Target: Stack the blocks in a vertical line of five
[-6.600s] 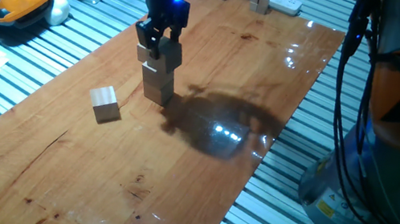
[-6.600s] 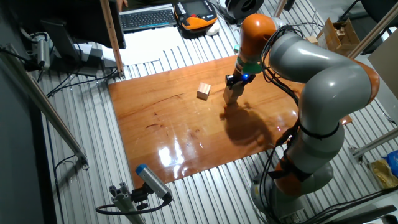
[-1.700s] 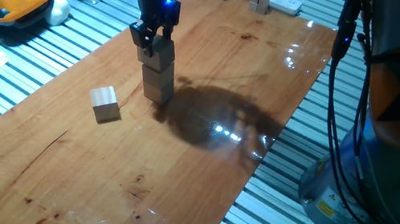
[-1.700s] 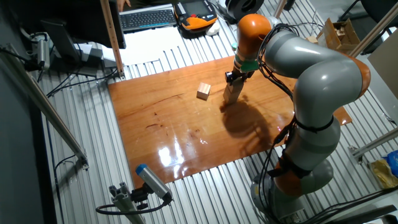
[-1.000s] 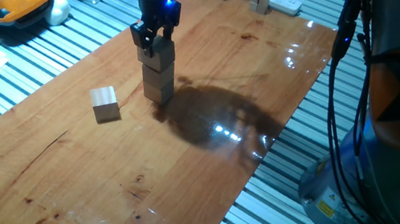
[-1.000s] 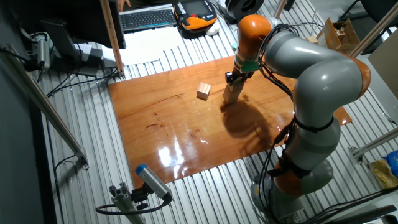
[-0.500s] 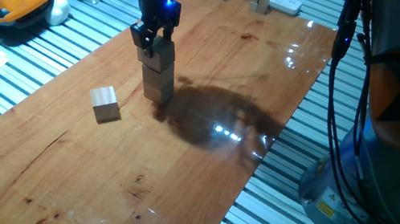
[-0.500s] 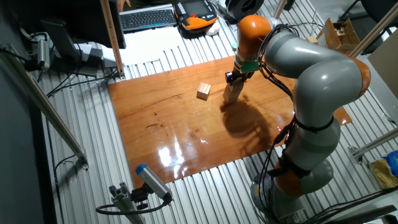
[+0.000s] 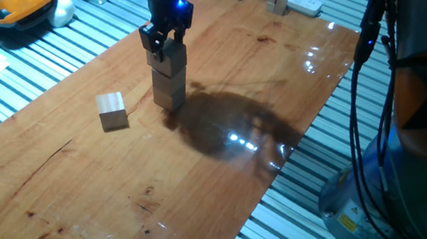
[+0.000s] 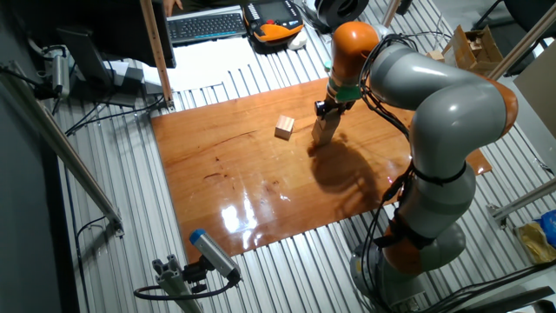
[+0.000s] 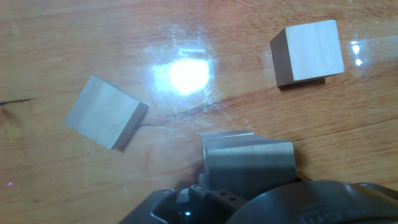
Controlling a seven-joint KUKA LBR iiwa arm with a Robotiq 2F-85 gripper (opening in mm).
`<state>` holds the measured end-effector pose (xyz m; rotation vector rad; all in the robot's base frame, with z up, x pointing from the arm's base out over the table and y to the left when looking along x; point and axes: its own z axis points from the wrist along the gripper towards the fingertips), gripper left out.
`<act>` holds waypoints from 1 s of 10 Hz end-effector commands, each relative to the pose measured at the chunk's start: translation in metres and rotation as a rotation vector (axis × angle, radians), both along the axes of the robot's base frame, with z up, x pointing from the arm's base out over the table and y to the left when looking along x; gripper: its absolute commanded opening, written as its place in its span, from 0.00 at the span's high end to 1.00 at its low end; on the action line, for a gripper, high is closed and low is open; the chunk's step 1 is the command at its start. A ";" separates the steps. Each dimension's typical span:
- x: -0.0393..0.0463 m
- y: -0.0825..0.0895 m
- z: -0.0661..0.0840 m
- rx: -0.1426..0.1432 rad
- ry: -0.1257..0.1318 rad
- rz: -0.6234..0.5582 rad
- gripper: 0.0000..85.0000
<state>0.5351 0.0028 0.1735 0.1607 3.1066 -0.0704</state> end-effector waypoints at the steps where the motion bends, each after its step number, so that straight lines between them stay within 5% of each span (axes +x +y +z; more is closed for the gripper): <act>1: -0.0002 0.000 0.000 0.001 0.001 -0.001 0.80; 9: -0.0011 0.000 -0.001 0.010 0.001 -0.005 0.80; 10: -0.0012 0.000 -0.001 0.012 -0.002 -0.004 0.60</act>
